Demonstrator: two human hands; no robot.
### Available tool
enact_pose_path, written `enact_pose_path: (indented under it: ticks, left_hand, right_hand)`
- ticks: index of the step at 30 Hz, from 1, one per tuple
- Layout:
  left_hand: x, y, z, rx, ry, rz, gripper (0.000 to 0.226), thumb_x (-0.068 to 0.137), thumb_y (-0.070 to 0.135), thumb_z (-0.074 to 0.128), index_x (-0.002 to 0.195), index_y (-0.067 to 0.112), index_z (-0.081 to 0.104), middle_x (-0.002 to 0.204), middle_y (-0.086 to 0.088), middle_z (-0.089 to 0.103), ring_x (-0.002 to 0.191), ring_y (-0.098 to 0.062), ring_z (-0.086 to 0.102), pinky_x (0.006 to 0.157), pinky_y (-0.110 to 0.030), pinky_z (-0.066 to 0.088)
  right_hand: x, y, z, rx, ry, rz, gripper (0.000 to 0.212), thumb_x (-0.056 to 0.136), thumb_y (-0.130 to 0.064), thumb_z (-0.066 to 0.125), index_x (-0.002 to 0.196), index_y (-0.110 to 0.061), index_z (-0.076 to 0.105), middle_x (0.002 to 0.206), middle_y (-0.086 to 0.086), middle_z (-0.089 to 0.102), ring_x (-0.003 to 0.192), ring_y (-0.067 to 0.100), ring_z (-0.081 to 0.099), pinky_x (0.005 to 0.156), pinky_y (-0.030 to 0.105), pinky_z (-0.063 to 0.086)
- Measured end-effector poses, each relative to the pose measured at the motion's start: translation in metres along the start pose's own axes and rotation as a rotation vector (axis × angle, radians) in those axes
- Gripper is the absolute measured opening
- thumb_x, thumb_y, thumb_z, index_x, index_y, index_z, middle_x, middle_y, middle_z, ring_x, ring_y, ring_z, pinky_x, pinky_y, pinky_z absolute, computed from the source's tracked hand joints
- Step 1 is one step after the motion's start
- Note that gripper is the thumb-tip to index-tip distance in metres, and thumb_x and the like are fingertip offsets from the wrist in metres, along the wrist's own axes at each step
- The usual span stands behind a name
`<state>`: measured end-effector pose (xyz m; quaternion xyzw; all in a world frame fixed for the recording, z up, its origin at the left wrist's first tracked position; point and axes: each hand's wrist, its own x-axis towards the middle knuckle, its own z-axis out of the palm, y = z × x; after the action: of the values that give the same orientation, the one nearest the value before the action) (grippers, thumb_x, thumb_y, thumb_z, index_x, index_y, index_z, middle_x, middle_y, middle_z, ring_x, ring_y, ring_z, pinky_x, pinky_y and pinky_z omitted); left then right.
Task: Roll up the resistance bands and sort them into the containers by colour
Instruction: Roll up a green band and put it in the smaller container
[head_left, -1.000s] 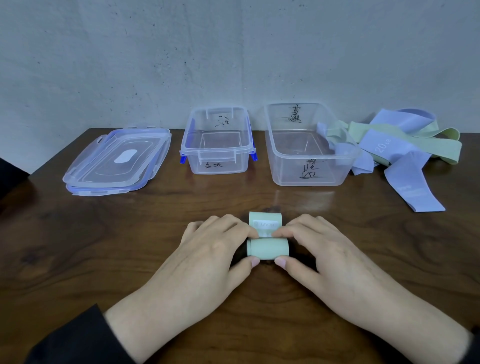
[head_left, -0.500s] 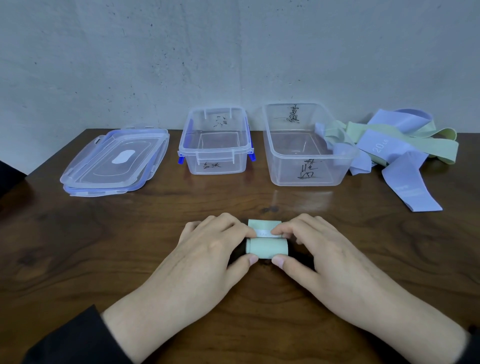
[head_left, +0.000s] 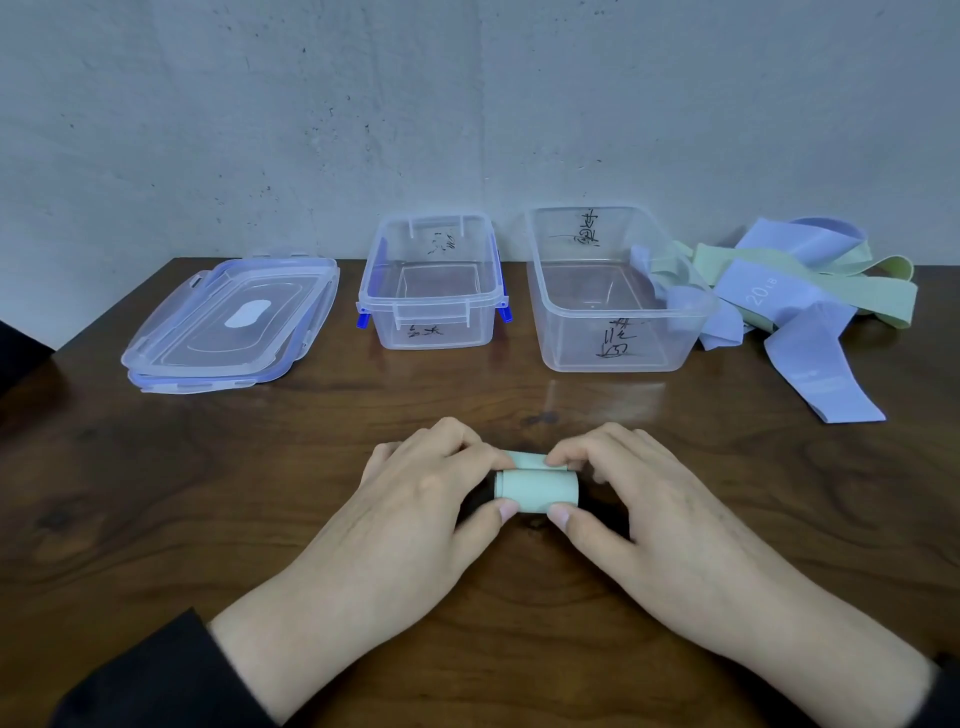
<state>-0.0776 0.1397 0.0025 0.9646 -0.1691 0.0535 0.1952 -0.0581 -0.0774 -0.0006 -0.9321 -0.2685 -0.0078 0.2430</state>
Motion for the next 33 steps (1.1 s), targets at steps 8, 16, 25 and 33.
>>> enact_pose_path:
  ticks: [8,16,25,33]
  left_hand:
    - [0.005,0.000,0.001,-0.054,0.017,0.006,0.021,0.096,0.046,0.045,0.117,0.049,0.044,0.112,0.027,0.038,0.109,0.005,0.041,0.101,-0.025,0.032]
    - [0.017,-0.007,0.007,-0.048,0.058,0.007,0.026,0.098,0.048,0.040,0.118,0.045,0.056,0.106,0.024,0.041,0.105,0.000,0.044,0.101,-0.029,0.030]
    - [0.036,-0.015,0.011,-0.217,0.113,0.019,0.041,0.089,0.040,0.065,0.127,0.038,0.053,0.113,0.023,0.058,0.110,0.004,0.049,0.100,-0.023,0.037]
    - [0.049,-0.012,0.013,-0.070,0.299,0.187,0.041,0.097,0.028,0.051,0.138,0.020,0.054,0.138,0.008,0.055,0.126,-0.009,0.048,0.103,-0.034,0.041]
  right_hand:
    - [0.004,0.004,0.004,-0.009,0.089,-0.003,0.029,0.090,-0.054,0.047,0.115,-0.045,0.059,0.110,-0.027,0.044,0.112,0.000,0.044,0.090,0.020,0.044]
    - [0.014,0.003,0.014,-0.015,0.236,-0.062,0.022,0.095,-0.029,0.055,0.114,-0.030,0.066,0.106,-0.018,0.051,0.099,0.008,0.049,0.087,0.035,0.048]
    - [0.032,0.015,0.012,0.036,0.158,-0.031,0.041,0.087,-0.052,0.058,0.123,-0.033,0.063,0.099,-0.023,0.055,0.099,0.004,0.052,0.088,0.038,0.047]
    - [0.050,0.013,0.014,0.361,0.188,0.104,0.025,0.085,-0.040,0.071,0.108,-0.038,0.060,0.109,-0.020,0.070,0.112,-0.008,0.059,0.094,0.019,0.048]
